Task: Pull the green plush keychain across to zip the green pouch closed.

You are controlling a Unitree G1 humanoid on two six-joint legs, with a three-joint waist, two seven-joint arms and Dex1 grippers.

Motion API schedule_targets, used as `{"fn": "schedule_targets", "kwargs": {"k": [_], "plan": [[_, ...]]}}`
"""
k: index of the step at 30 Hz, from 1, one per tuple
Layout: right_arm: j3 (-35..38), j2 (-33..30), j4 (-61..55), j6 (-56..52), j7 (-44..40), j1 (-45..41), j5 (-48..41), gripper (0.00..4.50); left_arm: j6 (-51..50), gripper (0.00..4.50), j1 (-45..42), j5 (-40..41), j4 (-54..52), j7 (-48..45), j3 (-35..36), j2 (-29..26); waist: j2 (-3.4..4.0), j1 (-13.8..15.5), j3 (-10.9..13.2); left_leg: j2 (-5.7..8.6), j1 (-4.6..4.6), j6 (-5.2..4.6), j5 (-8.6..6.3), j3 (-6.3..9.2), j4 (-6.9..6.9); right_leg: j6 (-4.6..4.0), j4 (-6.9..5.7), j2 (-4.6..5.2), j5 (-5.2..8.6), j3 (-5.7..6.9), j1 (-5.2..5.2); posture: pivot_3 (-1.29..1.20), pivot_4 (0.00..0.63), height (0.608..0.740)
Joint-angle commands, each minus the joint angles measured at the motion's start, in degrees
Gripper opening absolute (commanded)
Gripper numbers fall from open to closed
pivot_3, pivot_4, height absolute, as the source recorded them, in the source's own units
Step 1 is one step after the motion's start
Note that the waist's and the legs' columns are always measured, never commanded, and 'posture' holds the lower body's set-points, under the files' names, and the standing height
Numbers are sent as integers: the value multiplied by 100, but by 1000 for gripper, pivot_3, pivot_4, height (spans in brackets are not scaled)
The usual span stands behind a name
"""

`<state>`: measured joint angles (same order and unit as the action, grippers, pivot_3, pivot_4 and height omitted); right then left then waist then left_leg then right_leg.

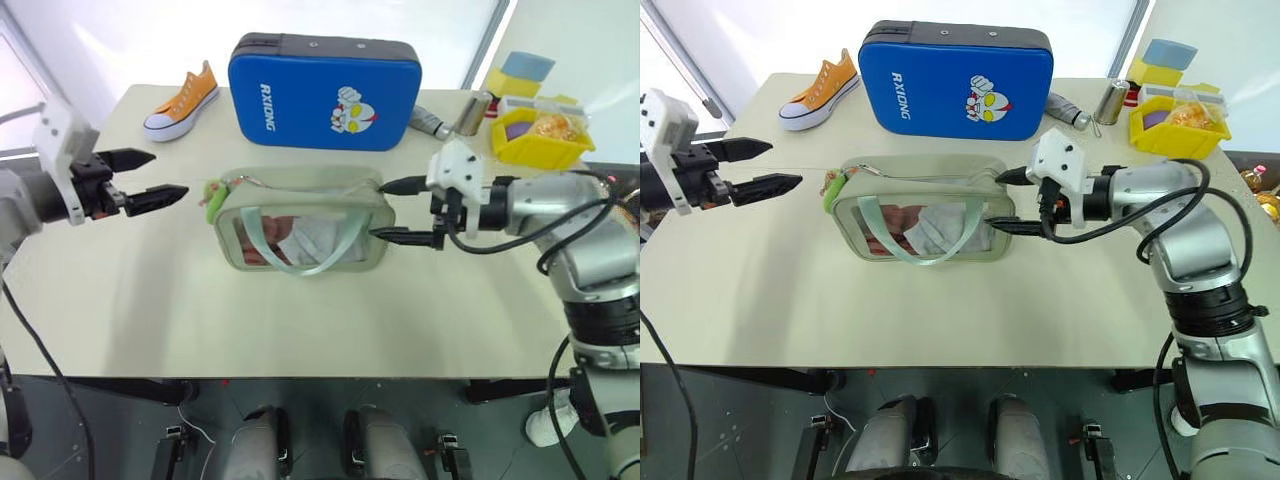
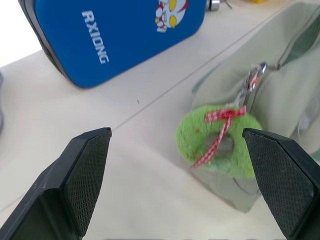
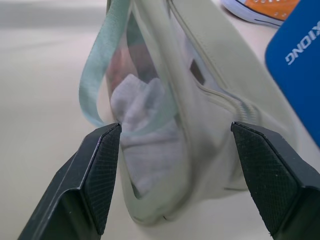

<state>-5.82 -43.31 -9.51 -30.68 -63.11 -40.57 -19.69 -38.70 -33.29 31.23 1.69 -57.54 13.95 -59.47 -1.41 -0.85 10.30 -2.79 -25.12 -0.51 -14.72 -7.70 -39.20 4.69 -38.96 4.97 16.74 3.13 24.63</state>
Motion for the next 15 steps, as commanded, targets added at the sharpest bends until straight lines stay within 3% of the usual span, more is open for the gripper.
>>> {"fn": "schedule_targets", "kwargs": {"k": [1,6,15], "plan": [[21,102,-265,-3,71,-17,-82,2796,317,4500,31,-209,19,-101,-76,-23,0,9,0,0,0,0,0,0,0,0,0,0,0,0,0,0,150,740],[-76,194,-304,10,78,-23,-50,380,933,4500,-128,-774,444,11,-566,341,0,13,0,1,1,0,0,0,0,0,0,-2,0,1,-2,0,150,740],[-160,264,-336,61,149,-110,36,380,1322,4500,-655,-1149,1019,165,-925,1102,-3,-4,-2,0,0,0,0,1,-2,0,-1,-4,0,1,-2,0,150,740]]}}
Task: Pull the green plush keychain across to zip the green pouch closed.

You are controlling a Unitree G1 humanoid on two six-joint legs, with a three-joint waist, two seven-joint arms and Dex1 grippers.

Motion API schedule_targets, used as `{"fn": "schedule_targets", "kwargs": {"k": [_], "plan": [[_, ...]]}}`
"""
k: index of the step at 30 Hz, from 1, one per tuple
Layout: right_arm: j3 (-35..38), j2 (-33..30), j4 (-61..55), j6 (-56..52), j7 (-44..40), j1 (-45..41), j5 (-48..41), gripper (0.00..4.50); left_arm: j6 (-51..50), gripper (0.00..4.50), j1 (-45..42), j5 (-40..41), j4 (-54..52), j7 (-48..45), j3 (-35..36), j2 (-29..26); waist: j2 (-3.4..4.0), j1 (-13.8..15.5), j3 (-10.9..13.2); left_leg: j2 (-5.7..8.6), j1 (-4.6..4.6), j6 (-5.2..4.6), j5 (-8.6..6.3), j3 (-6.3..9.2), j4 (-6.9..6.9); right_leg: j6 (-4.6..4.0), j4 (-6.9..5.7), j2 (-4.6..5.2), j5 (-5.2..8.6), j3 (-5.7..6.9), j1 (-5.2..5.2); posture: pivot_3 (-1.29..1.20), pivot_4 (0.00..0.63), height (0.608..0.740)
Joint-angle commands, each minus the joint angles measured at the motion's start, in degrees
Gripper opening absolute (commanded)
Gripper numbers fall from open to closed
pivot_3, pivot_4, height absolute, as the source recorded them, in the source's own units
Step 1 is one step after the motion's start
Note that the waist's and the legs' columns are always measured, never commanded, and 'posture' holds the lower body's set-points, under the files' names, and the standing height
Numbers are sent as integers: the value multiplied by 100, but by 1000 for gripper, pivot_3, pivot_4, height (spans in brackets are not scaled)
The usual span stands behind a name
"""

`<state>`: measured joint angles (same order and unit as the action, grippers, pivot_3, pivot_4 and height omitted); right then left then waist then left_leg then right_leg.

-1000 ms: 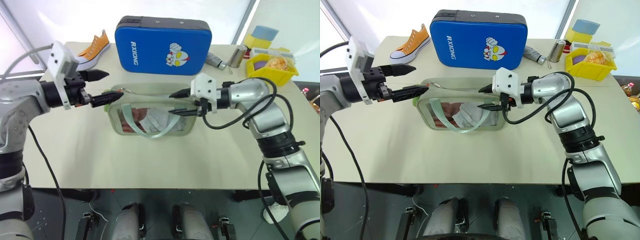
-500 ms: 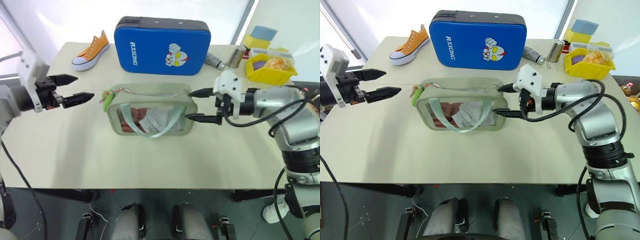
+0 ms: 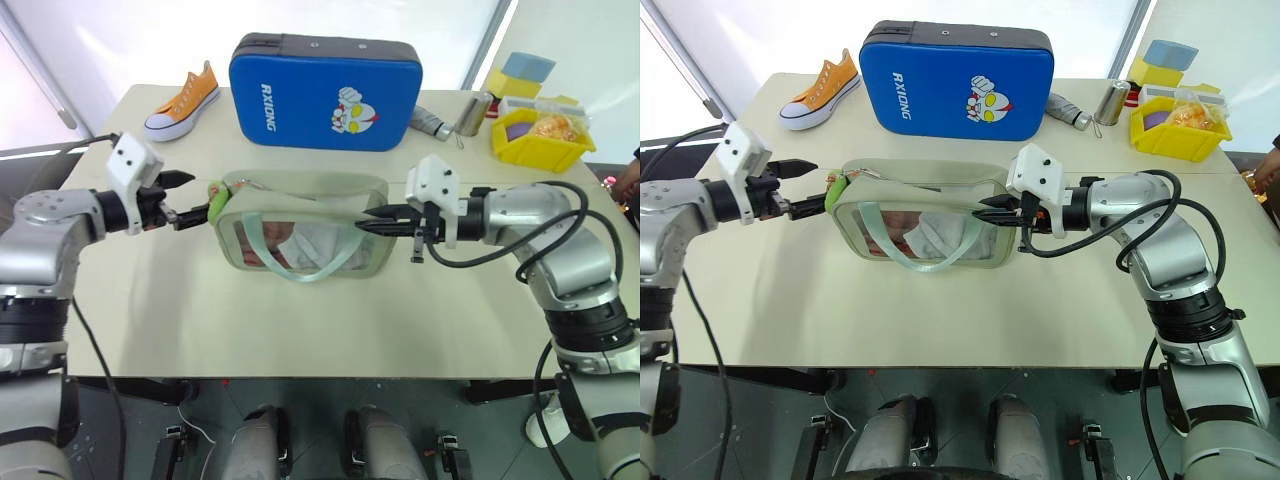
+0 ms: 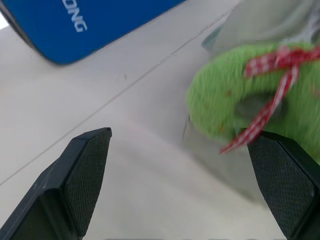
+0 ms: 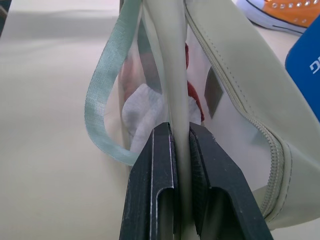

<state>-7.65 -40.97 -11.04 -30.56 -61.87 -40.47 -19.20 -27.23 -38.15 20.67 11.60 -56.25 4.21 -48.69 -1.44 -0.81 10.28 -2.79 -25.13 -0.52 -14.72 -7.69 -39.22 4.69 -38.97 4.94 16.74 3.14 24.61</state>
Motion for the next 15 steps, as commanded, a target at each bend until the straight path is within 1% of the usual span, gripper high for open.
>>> {"fn": "schedule_targets", "kwargs": {"k": [1,6,8,9,10,15], "plan": [[12,35,-183,48,30,-121,-9,380,199,4500,-211,-117,70,38,43,63,0,-15,0,0,0,0,0,0,0,0,0,0,0,0,0,0,150,740],[-12,70,-166,82,98,-138,33,380,300,4500,-279,-154,153,-64,44,132,0,-5,0,-1,0,0,0,0,-1,0,-1,0,0,0,0,0,150,740],[-5,91,-167,82,122,-145,35,303,319,3974,-266,-153,154,-88,61,136,0,-6,0,-1,1,0,0,0,-1,0,-1,0,0,0,0,0,150,740],[-3,95,-168,81,126,-146,37,303,323,3659,-263,-156,155,-89,69,137,0,-7,0,-1,1,0,0,0,-1,0,-1,0,0,0,0,0,150,740],[-1,99,-167,82,130,-147,40,303,324,3196,-258,-150,153,-102,82,135,0,-8,0,-1,1,0,0,0,-1,0,-1,0,0,0,0,0,150,740],[-2,109,-72,226,147,-139,126,303,315,561,-334,-133,116,-111,112,132,0,-5,0,-1,1,0,0,0,-1,0,-1,0,0,0,0,0,150,740]]}}
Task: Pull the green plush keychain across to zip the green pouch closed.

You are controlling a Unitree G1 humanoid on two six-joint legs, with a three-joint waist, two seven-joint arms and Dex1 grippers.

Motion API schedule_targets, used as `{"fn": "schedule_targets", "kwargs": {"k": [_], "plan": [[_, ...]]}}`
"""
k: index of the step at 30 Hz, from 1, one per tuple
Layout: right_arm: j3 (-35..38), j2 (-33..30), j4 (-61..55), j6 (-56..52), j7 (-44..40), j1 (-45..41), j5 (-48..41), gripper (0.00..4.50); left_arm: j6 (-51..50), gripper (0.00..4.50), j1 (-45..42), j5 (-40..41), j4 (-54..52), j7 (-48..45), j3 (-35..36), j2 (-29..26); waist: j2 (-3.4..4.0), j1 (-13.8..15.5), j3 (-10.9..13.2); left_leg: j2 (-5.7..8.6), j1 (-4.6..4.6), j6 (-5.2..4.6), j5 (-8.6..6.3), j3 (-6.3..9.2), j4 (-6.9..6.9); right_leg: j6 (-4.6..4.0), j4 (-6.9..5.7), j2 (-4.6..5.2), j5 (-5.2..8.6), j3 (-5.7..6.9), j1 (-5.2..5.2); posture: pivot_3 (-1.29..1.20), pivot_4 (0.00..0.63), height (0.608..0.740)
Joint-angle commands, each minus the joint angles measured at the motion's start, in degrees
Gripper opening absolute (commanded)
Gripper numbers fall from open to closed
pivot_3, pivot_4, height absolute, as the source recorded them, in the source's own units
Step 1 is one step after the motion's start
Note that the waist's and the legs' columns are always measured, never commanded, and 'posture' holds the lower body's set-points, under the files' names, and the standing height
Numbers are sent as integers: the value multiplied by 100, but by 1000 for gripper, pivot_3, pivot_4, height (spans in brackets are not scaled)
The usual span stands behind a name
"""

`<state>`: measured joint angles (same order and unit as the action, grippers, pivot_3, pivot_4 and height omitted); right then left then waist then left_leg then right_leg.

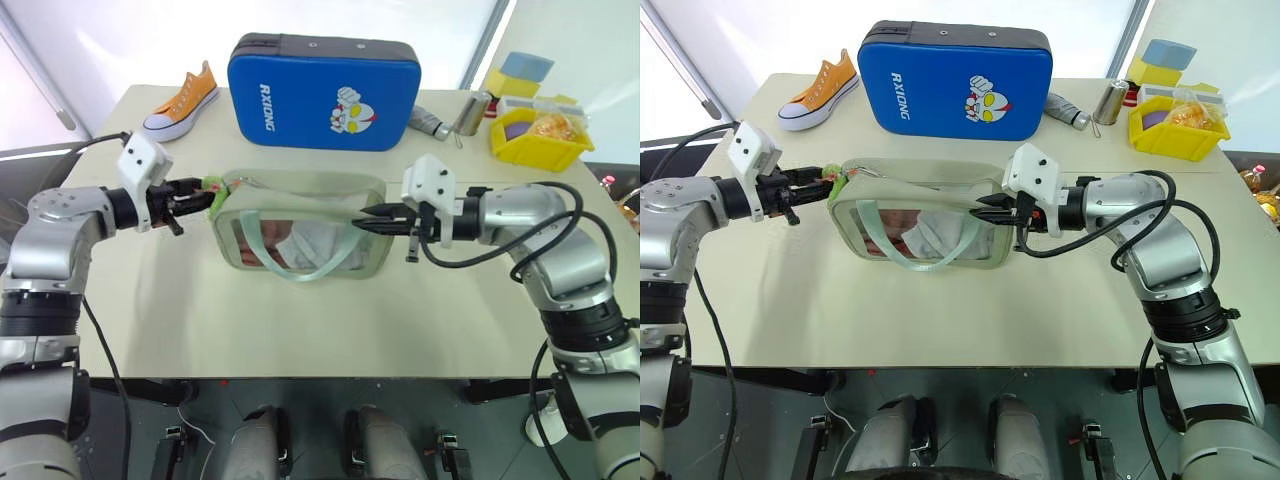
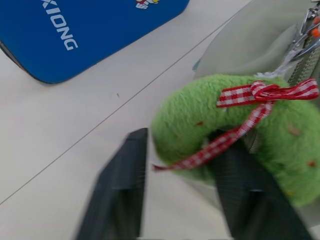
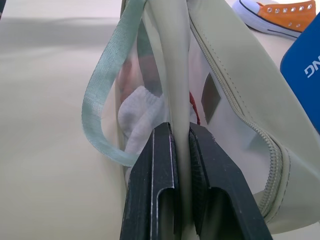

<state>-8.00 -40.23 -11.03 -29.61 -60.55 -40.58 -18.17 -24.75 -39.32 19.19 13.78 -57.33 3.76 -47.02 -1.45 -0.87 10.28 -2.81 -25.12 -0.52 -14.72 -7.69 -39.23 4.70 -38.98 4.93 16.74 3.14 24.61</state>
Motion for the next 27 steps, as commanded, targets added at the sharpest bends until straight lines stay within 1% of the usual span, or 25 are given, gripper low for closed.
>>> {"fn": "schedule_targets", "kwargs": {"k": [1,2,5,8,10,14,18,21,23,27], "plan": [[36,38,-63,137,13,-134,22,303,27,110,-265,53,-106,0,173,-23,0,2,0,0,0,0,0,0,0,0,0,0,0,0,0,0,150,740],[37,40,-45,145,8,-148,24,303,-84,39,-361,158,-95,3,233,1,0,7,0,0,0,0,0,0,0,0,0,0,0,0,0,0,150,740],[35,44,30,205,-11,-181,53,303,-319,39,-679,443,-138,-141,337,29,0,8,0,1,0,0,0,0,0,0,0,0,0,0,-1,0,150,740],[12,79,155,299,-31,-255,108,303,-632,39,-1095,733,-354,-311,293,124,-1,9,0,1,-1,0,0,1,-1,0,0,-1,0,0,-1,0,150,740],[-3,119,213,340,-25,-302,131,303,-618,39,-1203,665,-501,-422,86,167,0,9,0,2,-1,0,0,1,-2,0,0,-1,0,0,-1,0,150,740],[-45,220,234,353,10,-353,155,303,-247,39,-1158,237,-747,-539,-501,389,2,7,-1,2,4,1,1,0,-2,0,-1,-1,0,0,-5,0,150,740],[-25,272,176,285,54,-345,147,303,-33,39,-1242,-31,-701,-441,-739,616,2,-15,-1,0,5,1,0,0,-2,0,-1,-5,0,-1,-6,0,150,740],[5,254,177,288,78,-316,172,303,111,1059,-1392,-120,-510,-357,-687,744,2,-9,-1,-1,5,1,0,1,-2,0,-1,-6,0,-2,-5,0,150,740],[10,247,162,292,92,-294,179,303,100,2008,-1470,-126,-470,-452,-650,690,2,0,-1,-1,5,1,1,2,-2,0,-1,-8,0,-1,-6,0,150,740],[8,264,147,306,109,-256,191,303,95,4134,-1635,-234,-448,-561,-556,361,2,-13,0,-1,5,0,0,1,-1,0,1,-7,0,-2,-5,0,150,740]]}}
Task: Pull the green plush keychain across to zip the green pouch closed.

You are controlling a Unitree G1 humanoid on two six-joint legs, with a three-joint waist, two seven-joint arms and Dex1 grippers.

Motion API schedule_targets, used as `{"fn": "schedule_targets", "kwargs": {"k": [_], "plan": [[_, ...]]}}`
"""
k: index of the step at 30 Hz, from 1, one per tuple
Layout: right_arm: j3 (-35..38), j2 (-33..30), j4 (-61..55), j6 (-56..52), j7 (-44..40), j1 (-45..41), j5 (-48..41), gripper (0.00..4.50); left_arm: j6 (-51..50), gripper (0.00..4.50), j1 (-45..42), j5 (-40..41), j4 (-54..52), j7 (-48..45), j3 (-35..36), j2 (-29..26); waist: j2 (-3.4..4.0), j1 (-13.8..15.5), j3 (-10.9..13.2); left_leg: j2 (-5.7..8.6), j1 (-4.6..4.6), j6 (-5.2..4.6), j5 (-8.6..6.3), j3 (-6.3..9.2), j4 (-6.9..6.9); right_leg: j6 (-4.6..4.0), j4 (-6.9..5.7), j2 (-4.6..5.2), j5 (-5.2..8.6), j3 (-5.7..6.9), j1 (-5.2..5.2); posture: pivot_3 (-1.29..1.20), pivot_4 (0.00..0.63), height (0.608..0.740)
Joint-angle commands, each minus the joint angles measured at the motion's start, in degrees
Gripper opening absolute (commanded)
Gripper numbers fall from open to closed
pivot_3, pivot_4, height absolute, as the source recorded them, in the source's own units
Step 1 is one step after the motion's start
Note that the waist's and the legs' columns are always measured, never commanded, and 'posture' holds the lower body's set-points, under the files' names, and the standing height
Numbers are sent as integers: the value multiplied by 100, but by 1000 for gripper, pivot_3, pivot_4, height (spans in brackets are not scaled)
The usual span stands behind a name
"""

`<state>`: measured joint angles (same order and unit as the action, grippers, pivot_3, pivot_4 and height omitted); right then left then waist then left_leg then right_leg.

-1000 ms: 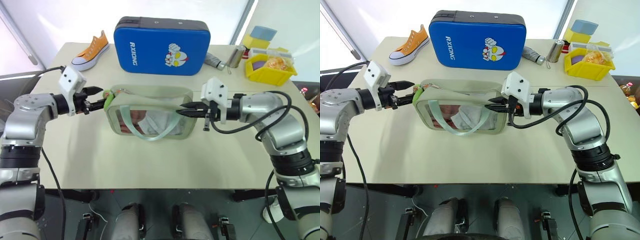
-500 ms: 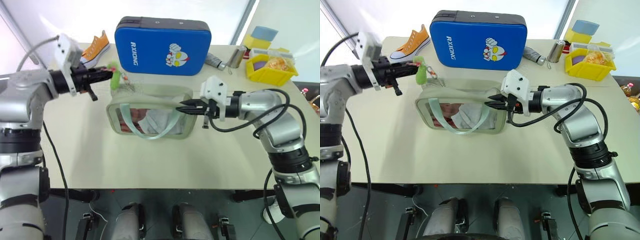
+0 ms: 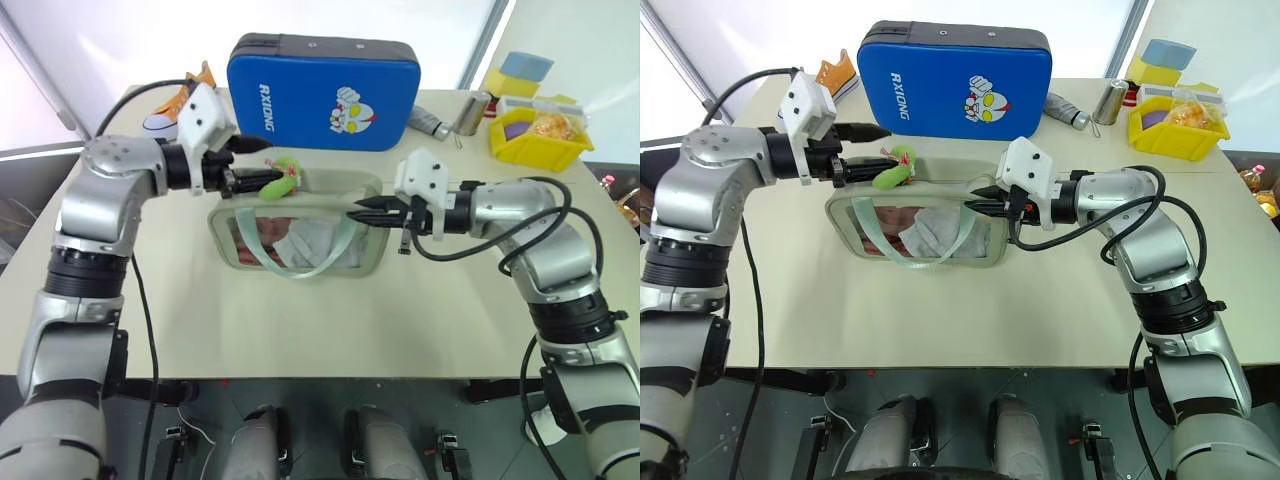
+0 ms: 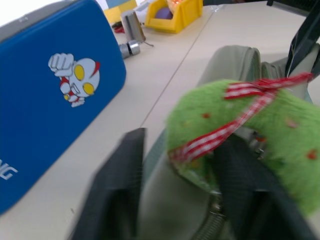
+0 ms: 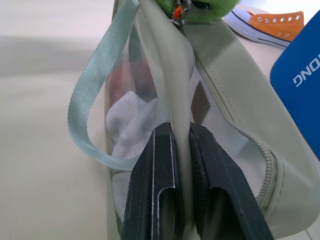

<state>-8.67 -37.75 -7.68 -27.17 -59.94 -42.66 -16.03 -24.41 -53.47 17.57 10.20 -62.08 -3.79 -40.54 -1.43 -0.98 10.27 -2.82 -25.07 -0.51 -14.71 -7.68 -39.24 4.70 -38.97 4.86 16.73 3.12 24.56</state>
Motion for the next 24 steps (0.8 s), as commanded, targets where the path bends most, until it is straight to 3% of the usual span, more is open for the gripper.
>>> {"fn": "schedule_targets", "kwargs": {"k": [1,10,19,23,24], "plan": [[73,20,-195,67,50,-36,-20,303,19,4488,-227,-56,-133,-157,239,-418,0,-4,0,0,0,0,0,0,0,0,0,0,0,0,0,0,150,740],[44,72,-20,232,3,-71,27,303,-520,4488,599,203,-1073,-517,756,-1580,0,-8,0,-3,0,0,0,1,0,-1,0,-2,0,-1,0,0,150,740],[7,105,132,351,-56,-127,72,303,-1170,4488,2063,601,-2205,247,1091,-1249,-1,11,0,-3,1,0,0,5,0,-1,-1,0,0,-3,-3,0,150,740],[14,107,167,329,-76,-165,82,303,-842,4488,2226,328,-1938,502,934,-1095,-1,15,0,-3,2,0,0,5,1,-1,-1,-1,0,-2,-3,0,150,740],[18,109,167,319,-78,-167,84,303,-745,4245,2219,260,-1862,524,886,-1065,-1,17,0,-3,2,0,0,5,0,-1,-1,-1,1,-2,-3,0,150,740]]}}
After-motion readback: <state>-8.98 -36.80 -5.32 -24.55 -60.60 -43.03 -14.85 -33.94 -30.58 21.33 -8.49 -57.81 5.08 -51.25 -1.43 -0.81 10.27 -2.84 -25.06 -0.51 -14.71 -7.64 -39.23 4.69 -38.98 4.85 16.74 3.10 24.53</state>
